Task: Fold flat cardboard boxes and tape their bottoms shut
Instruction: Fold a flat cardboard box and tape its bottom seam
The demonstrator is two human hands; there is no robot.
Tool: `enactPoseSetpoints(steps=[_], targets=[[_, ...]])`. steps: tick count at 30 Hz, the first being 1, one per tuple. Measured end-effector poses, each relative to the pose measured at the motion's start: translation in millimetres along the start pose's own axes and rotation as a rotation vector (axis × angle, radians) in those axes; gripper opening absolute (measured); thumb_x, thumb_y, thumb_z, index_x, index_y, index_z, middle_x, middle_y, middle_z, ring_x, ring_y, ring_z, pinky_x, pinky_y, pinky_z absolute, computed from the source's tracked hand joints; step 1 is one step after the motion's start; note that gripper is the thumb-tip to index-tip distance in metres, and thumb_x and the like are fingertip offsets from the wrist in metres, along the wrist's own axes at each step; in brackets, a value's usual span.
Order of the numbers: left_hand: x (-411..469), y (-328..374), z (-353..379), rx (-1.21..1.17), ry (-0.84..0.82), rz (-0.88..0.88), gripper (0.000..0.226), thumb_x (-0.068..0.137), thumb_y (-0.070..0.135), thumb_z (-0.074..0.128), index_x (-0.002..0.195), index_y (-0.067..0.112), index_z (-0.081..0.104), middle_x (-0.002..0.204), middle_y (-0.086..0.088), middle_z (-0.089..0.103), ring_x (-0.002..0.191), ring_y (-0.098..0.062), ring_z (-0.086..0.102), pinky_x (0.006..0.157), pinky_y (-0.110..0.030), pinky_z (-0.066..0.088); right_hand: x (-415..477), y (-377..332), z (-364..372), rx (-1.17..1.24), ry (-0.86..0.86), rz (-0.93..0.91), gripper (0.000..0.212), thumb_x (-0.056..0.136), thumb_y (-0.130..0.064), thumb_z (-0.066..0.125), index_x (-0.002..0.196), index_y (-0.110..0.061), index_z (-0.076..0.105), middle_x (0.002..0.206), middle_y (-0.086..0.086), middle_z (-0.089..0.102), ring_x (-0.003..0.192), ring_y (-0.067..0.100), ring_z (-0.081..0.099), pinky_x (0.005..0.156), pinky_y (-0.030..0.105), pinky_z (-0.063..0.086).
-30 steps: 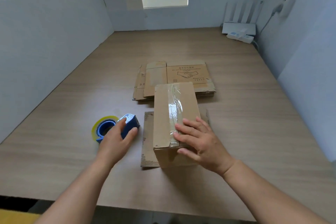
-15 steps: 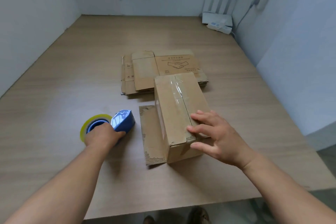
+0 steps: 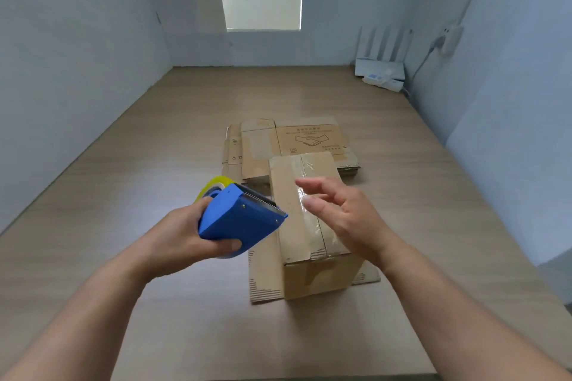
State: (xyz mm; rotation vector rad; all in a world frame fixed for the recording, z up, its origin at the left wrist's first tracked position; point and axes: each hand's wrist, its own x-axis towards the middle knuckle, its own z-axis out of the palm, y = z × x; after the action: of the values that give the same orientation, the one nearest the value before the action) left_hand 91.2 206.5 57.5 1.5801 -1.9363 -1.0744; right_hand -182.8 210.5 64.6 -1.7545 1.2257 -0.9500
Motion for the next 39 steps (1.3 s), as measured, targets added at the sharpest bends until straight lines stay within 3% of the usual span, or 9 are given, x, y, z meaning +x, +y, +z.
enactPoseSetpoints(steps=[5, 9, 14, 18, 21, 26, 28, 33, 39], targets=[[-21.3, 29.7, 12.9, 0.073, -0.090, 0.049, 0.057, 0.053, 0.055, 0.074, 0.102, 0.034, 0.057, 0.090, 0.016, 0.067, 0.080, -0.011, 0.065, 0.068, -0.031, 0.056, 8.2, -8.3, 5.5, 0.216, -0.171, 0.054, 0.049, 0.090, -0.020, 0.061, 0.137, -0.022, 0.047, 0.123, -0.009, 0.059, 0.116, 0.002, 0.054, 0.096, 0.022, 0.047], [-28.4, 38.1, 19.4, 0.094, -0.072, 0.081, 0.053, 0.050, 0.057, 0.068, 0.097, 0.035, 0.057, 0.086, 0.017, 0.066, 0.076, -0.011, 0.063, 0.067, -0.033, 0.055, 2.0, -7.7, -3.0, 0.352, -0.203, 0.029, 0.017, 0.085, -0.017, 0.065, 0.102, -0.018, 0.068, 0.087, -0.008, 0.071, 0.086, 0.008, 0.065, 0.078, 0.020, 0.051], [-30.1, 43.0, 23.9, 0.065, -0.091, 0.057, 0.050, 0.049, 0.055, 0.066, 0.095, 0.038, 0.058, 0.085, 0.017, 0.066, 0.074, -0.008, 0.063, 0.062, -0.022, 0.052, -16.3, -5.8, -13.9, 0.390, -0.209, -0.028, 0.006, 0.083, -0.012, 0.067, 0.086, -0.015, 0.071, 0.081, -0.003, 0.070, 0.081, 0.010, 0.064, 0.076, 0.022, 0.052], [-28.6, 47.2, 30.7, 0.010, -0.124, 0.039, 0.054, 0.050, 0.065, 0.067, 0.097, 0.039, 0.060, 0.088, 0.019, 0.067, 0.078, -0.005, 0.064, 0.061, -0.016, 0.049, -21.5, -4.5, -10.9, 0.333, -0.079, -0.049, 0.013, 0.088, 0.001, 0.060, 0.081, -0.009, 0.064, 0.073, 0.000, 0.063, 0.070, 0.005, 0.058, 0.068, 0.018, 0.049], [-27.2, 50.5, 36.2, -0.014, -0.119, -0.005, 0.057, 0.050, 0.073, 0.067, 0.095, 0.038, 0.063, 0.088, 0.022, 0.068, 0.078, -0.003, 0.065, 0.059, -0.014, 0.048, -25.8, -1.6, -9.8, 0.284, -0.027, -0.031, 0.014, 0.090, -0.003, 0.059, 0.080, -0.012, 0.060, 0.069, -0.005, 0.061, 0.065, 0.001, 0.057, 0.063, 0.015, 0.046], [-25.7, 57.6, 42.7, 0.054, -0.117, -0.058, 0.051, 0.053, 0.072, 0.069, 0.091, 0.039, 0.062, 0.080, 0.021, 0.068, 0.074, 0.001, 0.064, 0.058, -0.014, 0.047, -34.5, 7.9, -7.2, 0.121, 0.065, -0.019, 0.018, 0.089, -0.010, 0.063, 0.074, -0.020, 0.059, 0.063, -0.010, 0.062, 0.061, 0.005, 0.055, 0.060, 0.028, 0.050], [-26.8, 59.8, 41.9, 0.042, -0.129, -0.079, 0.055, 0.050, 0.074, 0.066, 0.090, 0.036, 0.064, 0.080, 0.020, 0.070, 0.073, 0.000, 0.065, 0.056, -0.013, 0.047, -39.1, 11.5, -5.2, 0.151, 0.129, 0.008, 0.020, 0.089, -0.007, 0.063, 0.072, -0.018, 0.058, 0.060, -0.008, 0.061, 0.055, 0.004, 0.052, 0.055, 0.023, 0.047], [-42.0, 41.7, 5.9, 0.078, -0.218, -0.182, 0.092, 0.025, 0.092, 0.065, 0.084, 0.022, 0.072, 0.079, 0.002, 0.074, 0.073, -0.017, 0.070, 0.074, -0.039, 0.051, -58.6, 28.6, -15.8, 0.256, 0.289, 0.156, 0.023, 0.088, -0.004, 0.062, 0.068, -0.013, 0.057, 0.052, -0.005, 0.060, 0.045, 0.008, 0.047, 0.047, 0.021, 0.042], [-38.5, 20.0, -10.0, 0.221, -0.333, -0.402, 0.095, 0.028, 0.090, 0.061, 0.087, 0.016, 0.071, 0.077, 0.001, 0.074, 0.071, -0.018, 0.071, 0.079, -0.036, 0.050, -71.9, 60.8, -24.1, 0.236, 0.381, 0.379, 0.024, 0.088, -0.007, 0.061, 0.065, -0.009, 0.057, 0.053, -0.003, 0.059, 0.044, 0.013, 0.046, 0.044, 0.024, 0.042]])
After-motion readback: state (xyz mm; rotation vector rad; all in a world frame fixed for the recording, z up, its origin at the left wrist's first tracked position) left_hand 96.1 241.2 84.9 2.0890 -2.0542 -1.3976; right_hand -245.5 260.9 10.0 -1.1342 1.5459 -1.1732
